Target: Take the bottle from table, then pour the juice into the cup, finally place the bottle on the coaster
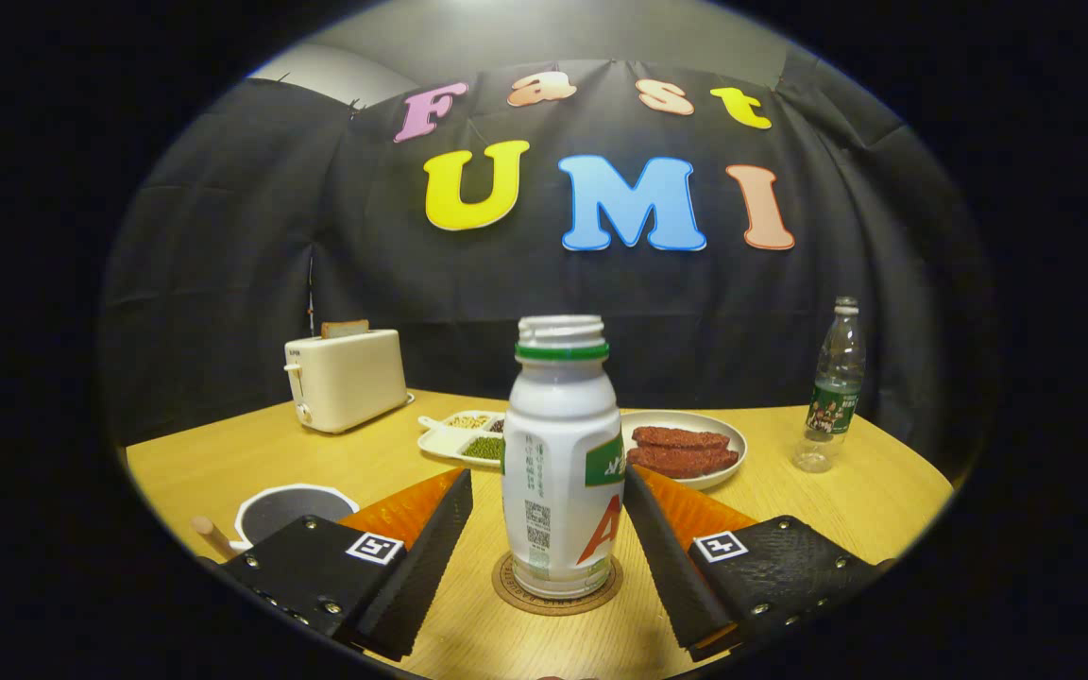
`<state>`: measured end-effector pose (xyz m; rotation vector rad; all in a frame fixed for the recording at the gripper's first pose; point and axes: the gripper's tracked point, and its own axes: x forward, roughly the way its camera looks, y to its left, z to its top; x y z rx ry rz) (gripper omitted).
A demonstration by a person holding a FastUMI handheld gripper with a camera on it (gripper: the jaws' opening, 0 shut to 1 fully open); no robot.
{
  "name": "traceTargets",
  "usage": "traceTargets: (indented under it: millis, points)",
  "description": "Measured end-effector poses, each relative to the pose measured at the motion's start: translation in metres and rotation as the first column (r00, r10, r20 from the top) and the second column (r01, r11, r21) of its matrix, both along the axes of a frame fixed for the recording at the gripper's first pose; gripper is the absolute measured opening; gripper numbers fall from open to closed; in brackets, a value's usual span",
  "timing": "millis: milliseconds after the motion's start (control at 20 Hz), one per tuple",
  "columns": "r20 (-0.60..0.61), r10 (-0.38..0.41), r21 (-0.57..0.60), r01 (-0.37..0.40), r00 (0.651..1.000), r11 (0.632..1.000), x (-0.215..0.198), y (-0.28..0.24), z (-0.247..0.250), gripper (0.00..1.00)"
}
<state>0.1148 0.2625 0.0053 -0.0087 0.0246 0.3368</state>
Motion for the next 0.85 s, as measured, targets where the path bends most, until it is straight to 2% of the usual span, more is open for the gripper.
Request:
traceTargets:
  millis: [150,400,550,850]
  points:
    - [0.105,-0.016,0.007,0.016,0.994,1.000,-0.014,-0.007,0.044,0.96]
    - [0.307,-0.035,-0.084,0.064,0.951,0.994,-0.053,-0.019,0.118,0.96]
    - [0.353,-0.020,-0.045,0.038,0.935,0.998,-0.077,-0.024,0.147,0.95]
    - [0.367,-0.055,0.015,0.053,0.928,0.998,-0.096,-0.075,0.170,0.95]
